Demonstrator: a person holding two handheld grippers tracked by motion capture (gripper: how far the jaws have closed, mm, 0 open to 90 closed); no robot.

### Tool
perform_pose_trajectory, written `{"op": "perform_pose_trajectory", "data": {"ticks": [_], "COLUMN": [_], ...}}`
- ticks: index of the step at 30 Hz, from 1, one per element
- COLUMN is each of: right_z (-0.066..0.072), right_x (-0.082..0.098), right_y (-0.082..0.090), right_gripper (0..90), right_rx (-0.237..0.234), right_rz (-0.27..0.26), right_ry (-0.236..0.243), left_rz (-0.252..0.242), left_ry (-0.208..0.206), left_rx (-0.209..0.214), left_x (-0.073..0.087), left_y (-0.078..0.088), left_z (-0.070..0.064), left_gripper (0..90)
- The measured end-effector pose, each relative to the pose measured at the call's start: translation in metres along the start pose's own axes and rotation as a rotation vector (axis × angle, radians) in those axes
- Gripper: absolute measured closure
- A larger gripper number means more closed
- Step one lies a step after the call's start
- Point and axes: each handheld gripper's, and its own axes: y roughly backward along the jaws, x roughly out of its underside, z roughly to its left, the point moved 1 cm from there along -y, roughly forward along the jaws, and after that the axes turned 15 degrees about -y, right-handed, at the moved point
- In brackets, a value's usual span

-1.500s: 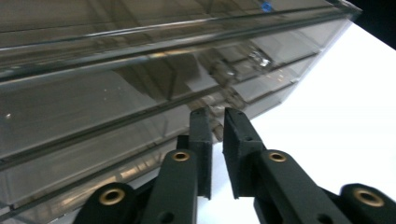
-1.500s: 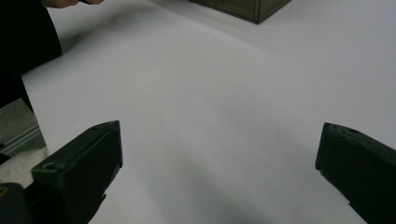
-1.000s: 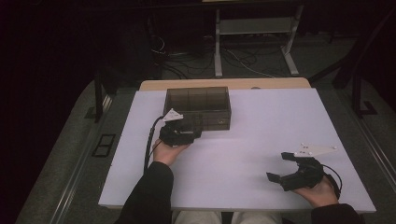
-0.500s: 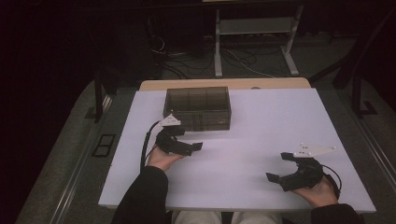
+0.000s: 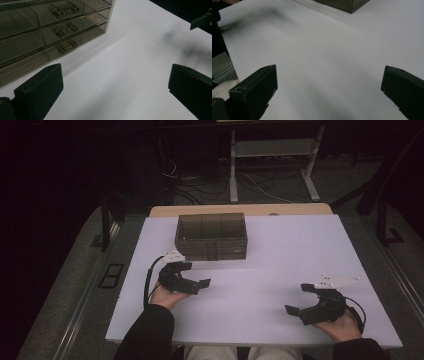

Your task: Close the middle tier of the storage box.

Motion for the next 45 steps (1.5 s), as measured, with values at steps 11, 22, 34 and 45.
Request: {"op": "perform_pose_trajectory", "data": {"ticks": [11, 22, 34, 45], "right_z": [0.000, -0.001, -0.002, -0.002], "right_x": [0.000, 0.000, 0.001, 0.003], "right_y": [0.001, 0.001, 0.002, 0.005], "right_gripper": [0.0, 0.0, 0.0, 0.0], "right_rx": [0.002, 0.006, 0.011, 0.021], "right_rz": [-0.002, -0.006, -0.012, -0.024], "right_ry": [-0.009, -0.015, -0.026, -0.040], "left_rz": [-0.012, -0.036, -0.081, -0.136], "left_ry": [0.005, 0.003, 0.001, -0.032], "left_rx": [0.009, 0.009, -0.002, -0.020], "left_x": [0.008, 0.016, 0.033, 0.041], "left_y": [0.009, 0.020, 0.032, 0.045], "left_z": [-0.008, -0.016, -0.023, -0.033], "left_gripper": [0.0, 0.0, 0.0, 0.0]}}
